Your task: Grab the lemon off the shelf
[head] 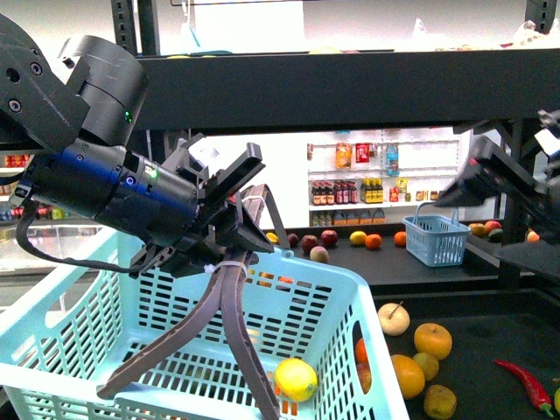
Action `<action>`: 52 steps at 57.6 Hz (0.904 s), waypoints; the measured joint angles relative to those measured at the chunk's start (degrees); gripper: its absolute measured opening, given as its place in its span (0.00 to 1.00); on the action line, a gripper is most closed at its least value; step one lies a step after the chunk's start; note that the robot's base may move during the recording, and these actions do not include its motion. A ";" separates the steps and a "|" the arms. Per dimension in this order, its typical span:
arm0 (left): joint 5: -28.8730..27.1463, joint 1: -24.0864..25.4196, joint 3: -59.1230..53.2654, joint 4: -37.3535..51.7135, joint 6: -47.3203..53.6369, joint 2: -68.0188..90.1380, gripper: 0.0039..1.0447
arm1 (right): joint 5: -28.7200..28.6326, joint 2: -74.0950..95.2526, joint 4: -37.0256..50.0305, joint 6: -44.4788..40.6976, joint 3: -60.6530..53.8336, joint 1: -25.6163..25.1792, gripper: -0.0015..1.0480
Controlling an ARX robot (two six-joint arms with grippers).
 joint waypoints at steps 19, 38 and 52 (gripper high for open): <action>0.02 0.00 0.00 0.00 -0.09 0.00 0.18 | 1.95 26.69 4.07 -8.35 0.37 -1.92 0.98; 0.11 0.00 0.00 0.00 0.00 0.00 0.18 | 4.09 51.36 -3.61 -7.91 21.79 4.59 0.98; 0.09 0.00 0.00 0.00 0.02 0.00 0.18 | 5.90 61.55 -9.01 -7.21 38.27 8.92 0.98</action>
